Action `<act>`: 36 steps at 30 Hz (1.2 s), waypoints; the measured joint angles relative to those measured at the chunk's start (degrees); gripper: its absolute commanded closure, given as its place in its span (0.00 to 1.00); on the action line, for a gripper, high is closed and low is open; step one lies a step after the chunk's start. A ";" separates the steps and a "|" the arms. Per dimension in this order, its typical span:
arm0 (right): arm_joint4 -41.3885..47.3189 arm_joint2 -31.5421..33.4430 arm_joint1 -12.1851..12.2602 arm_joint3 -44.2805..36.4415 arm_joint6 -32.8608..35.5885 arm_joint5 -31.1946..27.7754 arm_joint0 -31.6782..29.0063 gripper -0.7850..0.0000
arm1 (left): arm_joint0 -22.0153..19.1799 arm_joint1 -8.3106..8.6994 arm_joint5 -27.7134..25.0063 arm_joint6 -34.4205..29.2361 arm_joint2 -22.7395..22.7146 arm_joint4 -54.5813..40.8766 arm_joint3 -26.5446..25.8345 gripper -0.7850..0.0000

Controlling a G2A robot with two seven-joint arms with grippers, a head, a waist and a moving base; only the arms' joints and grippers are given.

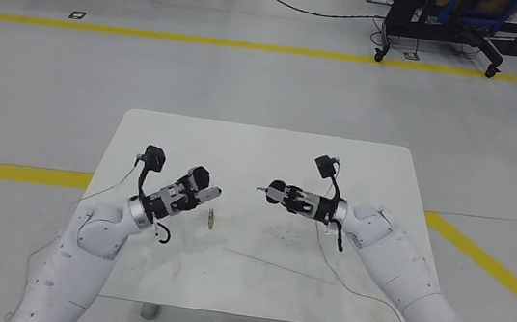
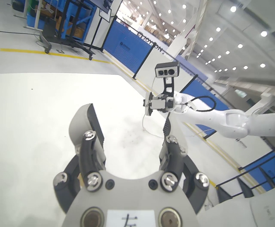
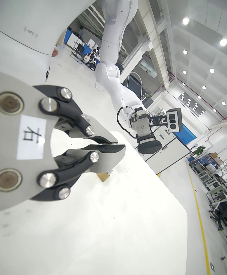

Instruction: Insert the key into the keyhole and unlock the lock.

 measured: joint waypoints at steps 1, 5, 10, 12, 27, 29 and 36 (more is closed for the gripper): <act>-0.03 0.04 0.01 -0.02 -0.02 0.00 -0.02 1.00 | 1.00 0.37 1.12 -1.42 -0.77 4.27 -2.35 0.00; 0.05 -0.08 -0.02 0.02 0.02 0.00 0.04 1.00 | 5.07 1.19 7.88 -3.92 -2.22 19.00 -10.46 0.00; 0.05 -0.08 -0.02 0.01 0.02 0.00 0.04 1.00 | 7.70 0.99 15.52 -2.95 0.81 29.72 -13.78 0.00; 0.05 -0.08 -0.02 0.01 0.02 0.00 0.04 1.00 | 7.51 0.80 16.86 -2.88 2.26 30.29 -12.66 0.00; 0.05 -0.08 -0.02 0.01 0.02 0.00 0.04 1.00 | 3.16 -0.09 22.47 0.85 8.22 37.01 -5.04 0.78; 0.05 -0.08 -0.02 0.01 0.02 0.00 0.04 1.00 | 3.20 -0.05 22.65 1.41 8.05 37.19 -5.10 0.96; 0.05 -0.08 -0.02 0.01 0.02 0.00 0.04 1.00 | 3.33 0.11 21.85 1.43 8.37 38.32 -5.13 1.00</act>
